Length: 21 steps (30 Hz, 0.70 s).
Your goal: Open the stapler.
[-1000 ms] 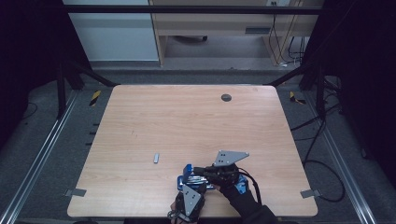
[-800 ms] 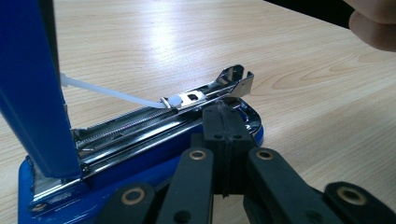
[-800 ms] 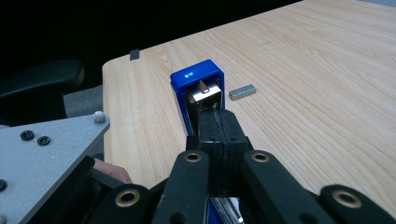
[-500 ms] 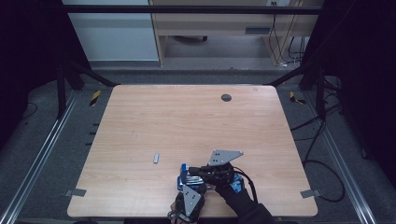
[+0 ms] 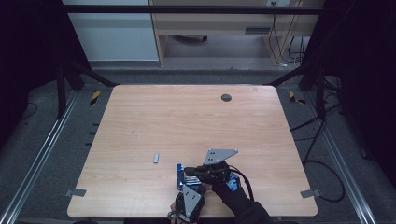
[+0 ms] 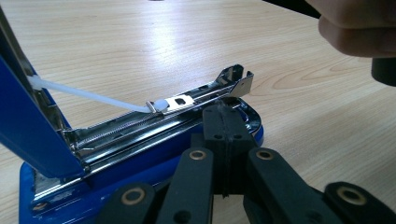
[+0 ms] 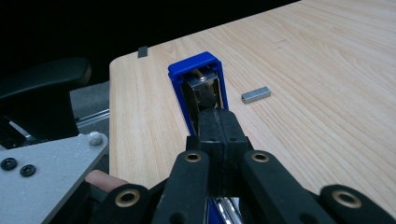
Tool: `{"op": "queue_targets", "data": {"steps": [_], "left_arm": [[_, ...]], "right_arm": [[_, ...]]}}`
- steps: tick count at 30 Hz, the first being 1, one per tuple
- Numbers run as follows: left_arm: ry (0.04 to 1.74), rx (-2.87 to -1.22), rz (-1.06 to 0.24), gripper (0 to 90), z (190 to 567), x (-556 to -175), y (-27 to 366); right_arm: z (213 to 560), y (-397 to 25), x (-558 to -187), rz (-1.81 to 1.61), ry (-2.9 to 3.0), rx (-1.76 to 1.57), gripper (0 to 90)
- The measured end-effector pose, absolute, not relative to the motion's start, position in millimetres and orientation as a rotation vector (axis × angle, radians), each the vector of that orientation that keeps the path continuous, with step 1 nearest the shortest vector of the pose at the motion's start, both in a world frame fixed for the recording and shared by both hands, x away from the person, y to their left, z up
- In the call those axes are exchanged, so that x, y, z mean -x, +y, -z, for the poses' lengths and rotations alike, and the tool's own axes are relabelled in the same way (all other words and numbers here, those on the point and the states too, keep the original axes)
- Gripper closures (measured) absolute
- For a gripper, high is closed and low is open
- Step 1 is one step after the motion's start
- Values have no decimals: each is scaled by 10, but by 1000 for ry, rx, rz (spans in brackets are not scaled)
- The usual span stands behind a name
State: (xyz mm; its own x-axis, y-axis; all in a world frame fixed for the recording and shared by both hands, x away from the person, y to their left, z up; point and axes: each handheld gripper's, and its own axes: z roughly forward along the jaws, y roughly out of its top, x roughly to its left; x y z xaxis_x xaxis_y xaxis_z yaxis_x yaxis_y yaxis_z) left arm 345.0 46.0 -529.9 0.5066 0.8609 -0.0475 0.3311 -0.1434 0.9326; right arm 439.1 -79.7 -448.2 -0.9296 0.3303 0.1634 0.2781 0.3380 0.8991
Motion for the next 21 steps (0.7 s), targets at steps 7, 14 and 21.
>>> {"op": "queue_targets", "data": {"steps": [7,14,21], "left_arm": [[1019,-1713,-641,898,5298,-3448,460],[1020,-1712,-645,897,5299,-3444,460],[1019,-1713,-650,897,5301,-3441,459]], "right_arm": [[4492,-757,-4408,-1677,2552,-571,900],[4489,-747,-4433,-1676,2565,-575,900],[4488,-669,-4448,-1663,2593,-550,900]]}}
